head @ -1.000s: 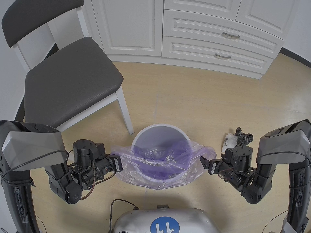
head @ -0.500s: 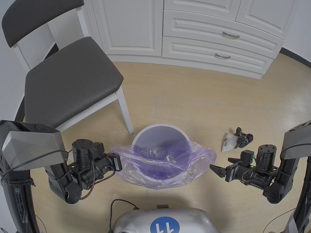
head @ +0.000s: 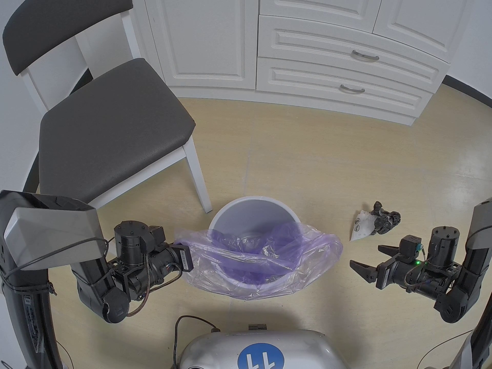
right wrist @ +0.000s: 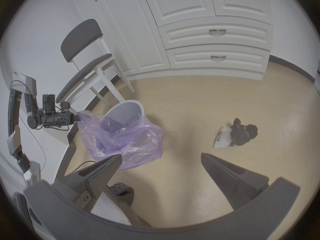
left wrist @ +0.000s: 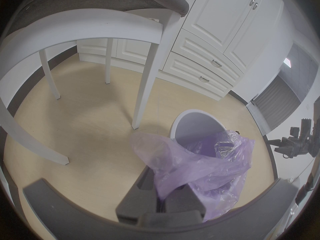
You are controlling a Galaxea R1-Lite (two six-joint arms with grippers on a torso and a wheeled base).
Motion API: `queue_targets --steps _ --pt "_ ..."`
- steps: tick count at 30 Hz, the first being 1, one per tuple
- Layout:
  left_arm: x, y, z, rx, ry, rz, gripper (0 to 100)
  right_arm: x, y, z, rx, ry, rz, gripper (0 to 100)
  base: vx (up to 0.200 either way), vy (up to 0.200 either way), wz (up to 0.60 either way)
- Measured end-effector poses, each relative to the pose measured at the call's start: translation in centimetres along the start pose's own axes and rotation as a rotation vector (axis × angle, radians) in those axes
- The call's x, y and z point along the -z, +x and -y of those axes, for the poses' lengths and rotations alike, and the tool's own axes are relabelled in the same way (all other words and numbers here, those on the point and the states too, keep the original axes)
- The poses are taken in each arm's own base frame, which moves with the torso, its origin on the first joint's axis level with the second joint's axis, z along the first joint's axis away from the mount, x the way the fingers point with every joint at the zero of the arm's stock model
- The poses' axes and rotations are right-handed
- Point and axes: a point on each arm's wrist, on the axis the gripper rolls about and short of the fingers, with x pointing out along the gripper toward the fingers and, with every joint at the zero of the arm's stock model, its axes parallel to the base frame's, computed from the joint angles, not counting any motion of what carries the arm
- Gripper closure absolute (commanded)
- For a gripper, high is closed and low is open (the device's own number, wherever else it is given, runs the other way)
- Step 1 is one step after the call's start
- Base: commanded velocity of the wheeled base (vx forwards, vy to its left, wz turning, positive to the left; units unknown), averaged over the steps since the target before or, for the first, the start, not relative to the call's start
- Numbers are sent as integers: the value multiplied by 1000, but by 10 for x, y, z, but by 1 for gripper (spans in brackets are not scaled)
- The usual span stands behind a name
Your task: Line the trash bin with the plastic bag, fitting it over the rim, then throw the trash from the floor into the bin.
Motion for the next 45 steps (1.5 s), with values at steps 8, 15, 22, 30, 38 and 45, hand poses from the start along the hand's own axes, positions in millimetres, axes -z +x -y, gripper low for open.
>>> queue_targets --steps 8,15,22,30,38,45 --pt "1 0 0 1 0 -2 100 -10 -9 -9 120 -97 41 0 0 0 0" --pt "1 0 1 4 2 -5 100 -18 -17 -48 167 -175 82 0 0 0 0" --pt "1 -2 2 5 2 -5 0 -24 -13 -97 161 -233 145 0 0 0 0" --pt "0 -3 2 7 1 -4 0 -39 16 -130 117 -304 157 0 0 0 0" --pt "-3 -7 3 12 3 1 0 -31 27 -185 -31 -427 60 0 0 0 0" --pt "-5 -11 4 16 5 7 0 -16 49 -205 -59 -493 30 0 0 0 0"
